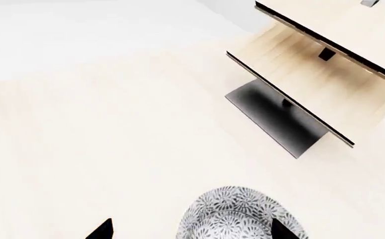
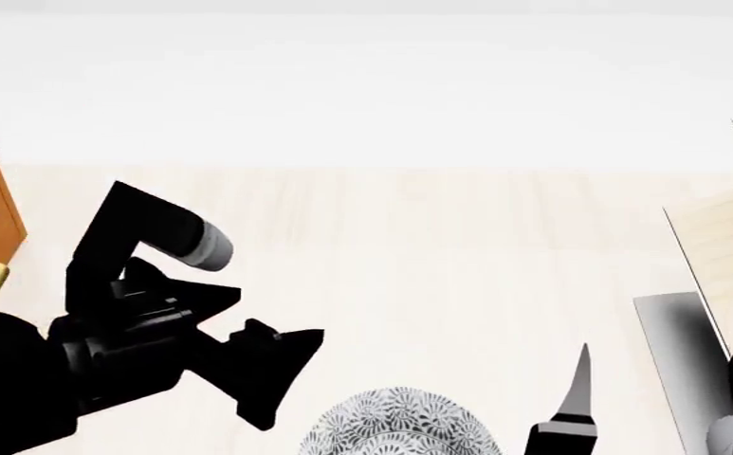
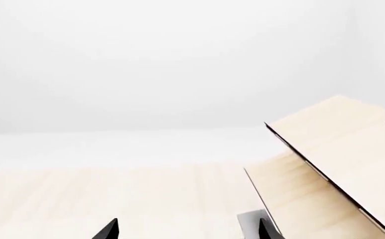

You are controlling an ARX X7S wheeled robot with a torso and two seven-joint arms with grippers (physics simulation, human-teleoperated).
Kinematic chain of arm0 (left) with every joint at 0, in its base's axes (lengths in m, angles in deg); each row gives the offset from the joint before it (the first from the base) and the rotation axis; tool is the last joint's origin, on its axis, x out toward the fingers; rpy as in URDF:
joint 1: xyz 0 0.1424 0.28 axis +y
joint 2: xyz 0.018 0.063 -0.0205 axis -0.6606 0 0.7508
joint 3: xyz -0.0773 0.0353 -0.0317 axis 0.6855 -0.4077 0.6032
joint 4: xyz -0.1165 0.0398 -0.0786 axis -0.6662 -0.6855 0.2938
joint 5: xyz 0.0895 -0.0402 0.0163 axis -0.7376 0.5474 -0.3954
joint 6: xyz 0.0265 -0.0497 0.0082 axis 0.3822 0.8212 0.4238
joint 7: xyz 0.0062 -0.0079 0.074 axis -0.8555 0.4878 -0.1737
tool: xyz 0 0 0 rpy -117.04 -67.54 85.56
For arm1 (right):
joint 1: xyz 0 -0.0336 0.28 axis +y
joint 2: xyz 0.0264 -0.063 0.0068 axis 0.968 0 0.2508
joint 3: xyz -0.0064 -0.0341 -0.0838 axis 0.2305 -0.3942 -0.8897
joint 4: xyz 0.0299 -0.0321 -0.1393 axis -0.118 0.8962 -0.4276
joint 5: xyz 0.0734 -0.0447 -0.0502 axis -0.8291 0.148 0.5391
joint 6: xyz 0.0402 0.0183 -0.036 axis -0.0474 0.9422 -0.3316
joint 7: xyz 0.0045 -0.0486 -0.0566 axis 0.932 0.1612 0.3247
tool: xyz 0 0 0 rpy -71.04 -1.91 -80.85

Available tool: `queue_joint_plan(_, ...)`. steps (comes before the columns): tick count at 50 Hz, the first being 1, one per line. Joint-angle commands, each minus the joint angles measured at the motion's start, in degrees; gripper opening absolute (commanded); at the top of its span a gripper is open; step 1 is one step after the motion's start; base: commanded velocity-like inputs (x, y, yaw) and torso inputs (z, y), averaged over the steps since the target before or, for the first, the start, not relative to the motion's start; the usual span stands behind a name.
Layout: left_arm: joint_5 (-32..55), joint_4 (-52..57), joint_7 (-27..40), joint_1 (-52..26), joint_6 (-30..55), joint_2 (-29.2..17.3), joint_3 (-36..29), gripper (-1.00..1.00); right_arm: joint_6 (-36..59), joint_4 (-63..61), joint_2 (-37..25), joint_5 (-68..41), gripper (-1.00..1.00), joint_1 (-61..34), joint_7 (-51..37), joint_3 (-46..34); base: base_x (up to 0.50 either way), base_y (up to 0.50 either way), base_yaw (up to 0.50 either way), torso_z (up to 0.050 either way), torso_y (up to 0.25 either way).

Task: Close the top drawer of the cabinet and put the bowl on top of it.

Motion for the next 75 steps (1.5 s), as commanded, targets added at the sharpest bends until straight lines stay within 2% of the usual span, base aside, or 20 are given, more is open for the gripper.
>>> queue_joint_plan(1,-4.1,-2.3,-4.9,2.3,-4.4,-0.6,-5.2,1.0,-1.1,1.0,0.3,1.5,1.0,0.8,0.8,-1.0,0.0,0.0,0.0,0.0,0.0)
queue_joint_plan(17,-9.0,-6.4,-9.0,5.9,-10.2,-0.3,-10.5,1.0,-1.9,2.0,0.5,2.5,1.0,1.0,1.2,-2.2,0.0,0.0,0.0,0.0,0.0)
queue_joint_plan(48,-13.9,-15.3,-12.6,9.6,-17.6,2.3,-15.3,1.0,-4.5,3.6,0.6,4.6,1.0,2.5,2.4,-2.8,0.0,0.0,0.0,0.0,0.0)
queue_joint_plan(75,-19.5,-32.1,-14.8,7.8,-25.6,6.8,-17.5,1.0,-6.4,5.5,0.8,7.0,1.0,3.2,3.5,-4.6,0.0,0.0,0.0,0.0,0.0)
